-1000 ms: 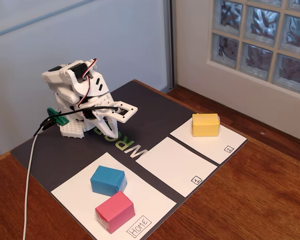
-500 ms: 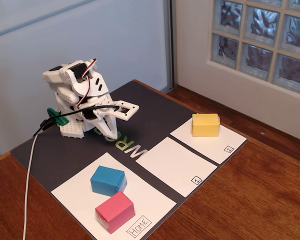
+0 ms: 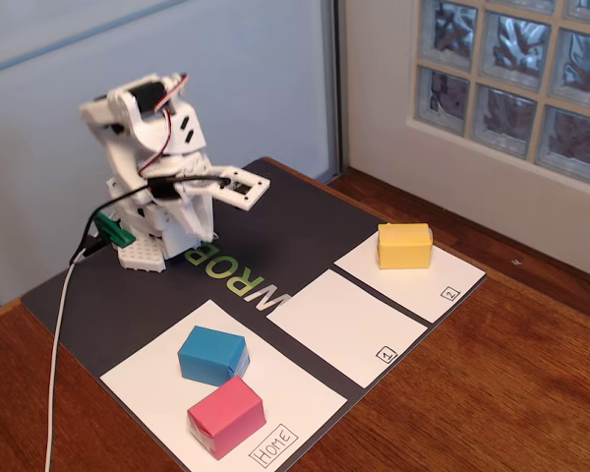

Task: Move box blue to zone 1

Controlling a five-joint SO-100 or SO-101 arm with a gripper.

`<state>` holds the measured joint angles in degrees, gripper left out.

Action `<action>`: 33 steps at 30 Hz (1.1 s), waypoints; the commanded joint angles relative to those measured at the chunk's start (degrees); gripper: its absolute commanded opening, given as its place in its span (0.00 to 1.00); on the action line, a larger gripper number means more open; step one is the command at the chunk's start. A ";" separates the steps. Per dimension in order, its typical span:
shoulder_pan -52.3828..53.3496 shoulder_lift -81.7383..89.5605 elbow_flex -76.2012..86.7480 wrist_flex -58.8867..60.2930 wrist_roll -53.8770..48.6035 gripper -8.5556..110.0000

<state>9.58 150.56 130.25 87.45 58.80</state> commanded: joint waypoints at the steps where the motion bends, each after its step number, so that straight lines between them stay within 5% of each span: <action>1: 2.64 -7.73 -9.76 2.37 -5.01 0.07; 15: 14.85 -36.12 -34.98 3.87 -21.80 0.07; 33: 15.64 -66.53 -56.51 -4.57 -18.54 0.07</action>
<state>26.19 87.45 78.13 84.29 40.61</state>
